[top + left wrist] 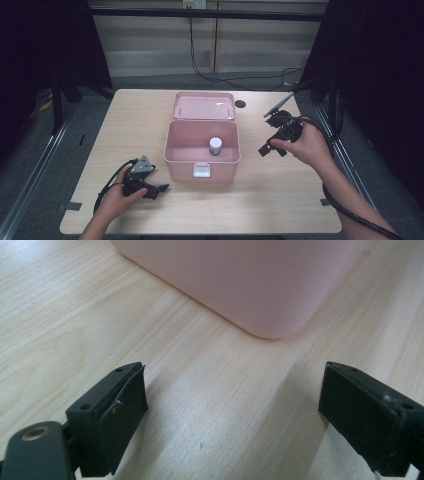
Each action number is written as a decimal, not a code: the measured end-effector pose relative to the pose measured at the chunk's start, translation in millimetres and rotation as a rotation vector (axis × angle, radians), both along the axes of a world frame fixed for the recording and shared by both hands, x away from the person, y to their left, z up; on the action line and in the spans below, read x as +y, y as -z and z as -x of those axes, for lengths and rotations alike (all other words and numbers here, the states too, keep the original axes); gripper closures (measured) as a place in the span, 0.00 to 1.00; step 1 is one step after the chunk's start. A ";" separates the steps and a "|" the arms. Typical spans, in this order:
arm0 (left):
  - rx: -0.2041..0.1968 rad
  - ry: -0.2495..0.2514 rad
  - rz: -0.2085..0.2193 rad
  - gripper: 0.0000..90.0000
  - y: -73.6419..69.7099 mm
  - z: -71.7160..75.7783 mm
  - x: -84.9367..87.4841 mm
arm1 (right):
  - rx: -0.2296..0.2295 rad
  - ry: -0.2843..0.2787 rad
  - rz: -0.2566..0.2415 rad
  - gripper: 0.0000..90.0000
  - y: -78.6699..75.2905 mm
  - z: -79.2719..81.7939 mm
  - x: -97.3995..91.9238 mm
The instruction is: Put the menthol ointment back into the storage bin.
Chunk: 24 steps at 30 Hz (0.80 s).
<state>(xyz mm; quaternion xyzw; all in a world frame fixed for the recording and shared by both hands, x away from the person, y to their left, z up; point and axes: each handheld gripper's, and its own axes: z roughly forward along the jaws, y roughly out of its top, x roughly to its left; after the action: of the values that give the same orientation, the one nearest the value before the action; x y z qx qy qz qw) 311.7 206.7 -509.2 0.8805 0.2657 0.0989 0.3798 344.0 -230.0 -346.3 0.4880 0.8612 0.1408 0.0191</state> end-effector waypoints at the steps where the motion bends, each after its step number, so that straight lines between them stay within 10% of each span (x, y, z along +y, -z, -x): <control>1: 0.000 0.000 0.000 0.13 0.0 0.0 0.0 | -0.001 -0.009 -0.003 0.26 2.8 0.7 -0.4; 24: 0.000 -0.001 0.000 0.13 0.0 0.2 0.0 | 0.008 -0.062 -0.026 0.25 51.4 19.1 6.8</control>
<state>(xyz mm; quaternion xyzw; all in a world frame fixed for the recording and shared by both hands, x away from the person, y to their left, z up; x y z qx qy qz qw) 311.5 206.6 -509.2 0.8803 0.2663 0.0991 0.3799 324.9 -223.1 -397.7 0.4621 0.8740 0.1502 0.0049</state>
